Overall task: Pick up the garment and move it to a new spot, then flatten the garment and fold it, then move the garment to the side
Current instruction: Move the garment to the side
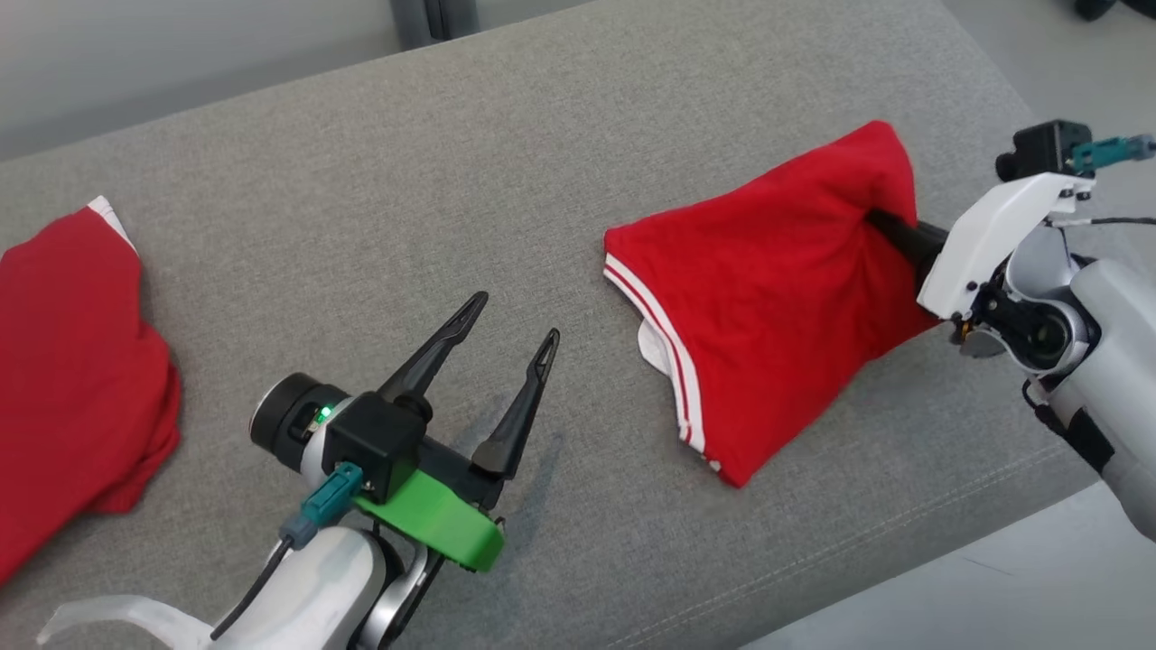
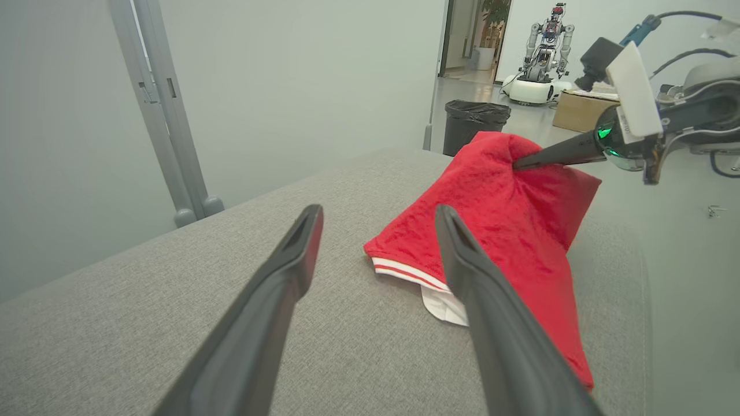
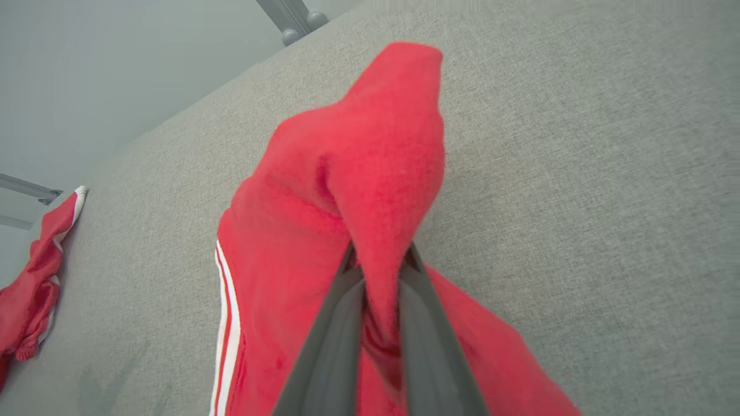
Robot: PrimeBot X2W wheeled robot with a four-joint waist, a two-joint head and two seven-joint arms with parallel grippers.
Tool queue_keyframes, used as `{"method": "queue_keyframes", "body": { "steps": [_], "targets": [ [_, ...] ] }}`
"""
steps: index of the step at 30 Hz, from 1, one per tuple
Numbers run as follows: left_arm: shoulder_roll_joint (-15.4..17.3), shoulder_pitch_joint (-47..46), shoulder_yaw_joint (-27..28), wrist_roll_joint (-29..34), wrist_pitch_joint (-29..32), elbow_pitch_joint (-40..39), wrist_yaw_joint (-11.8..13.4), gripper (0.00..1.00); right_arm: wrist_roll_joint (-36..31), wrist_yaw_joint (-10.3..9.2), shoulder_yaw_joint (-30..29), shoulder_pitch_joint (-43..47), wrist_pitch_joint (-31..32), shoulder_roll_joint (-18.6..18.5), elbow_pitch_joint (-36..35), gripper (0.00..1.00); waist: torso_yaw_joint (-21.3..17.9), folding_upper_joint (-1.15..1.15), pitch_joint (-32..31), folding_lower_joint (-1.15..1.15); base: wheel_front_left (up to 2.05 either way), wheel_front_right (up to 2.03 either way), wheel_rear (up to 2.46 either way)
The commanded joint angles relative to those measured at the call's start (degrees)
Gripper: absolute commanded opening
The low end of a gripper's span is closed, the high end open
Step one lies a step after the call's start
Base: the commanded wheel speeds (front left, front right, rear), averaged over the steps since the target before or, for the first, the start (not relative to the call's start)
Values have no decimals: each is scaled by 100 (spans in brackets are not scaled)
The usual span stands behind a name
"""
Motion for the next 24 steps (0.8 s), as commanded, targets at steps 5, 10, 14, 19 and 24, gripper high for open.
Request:
{"method": "queue_keyframes", "body": {
  "steps": [5, 10, 14, 19, 24],
  "targets": [
    [78, -355, -70, 171, 75, -168, -105, 100, -5, 2, -92, -557, -128, -200, 187, 0, 273, 0, 609, 0, 0, 0, 0],
    [116, -548, -91, 258, 127, -272, -156, 100, 41, 2, -200, -881, -251, -302, 391, 0, 403, 0, 937, 0, 0, 0, 0],
    [132, -758, -89, 334, 180, -373, -180, 100, -40, 1, -241, -1221, -354, -514, 696, 0, 550, 0, 1283, 0, 0, 0, 0],
    [174, -893, -79, 391, 235, -466, -150, 100, -130, 1, -313, -1484, -528, -820, 1065, 0, 670, 0, 1545, 0, 0, 0, 0],
    [269, -969, -40, 445, 225, -583, -120, 100, -243, 1, -342, -1716, -712, -1134, 1387, 0, 747, 0, 1730, 0, 0, 0, 0]
  ]
}}
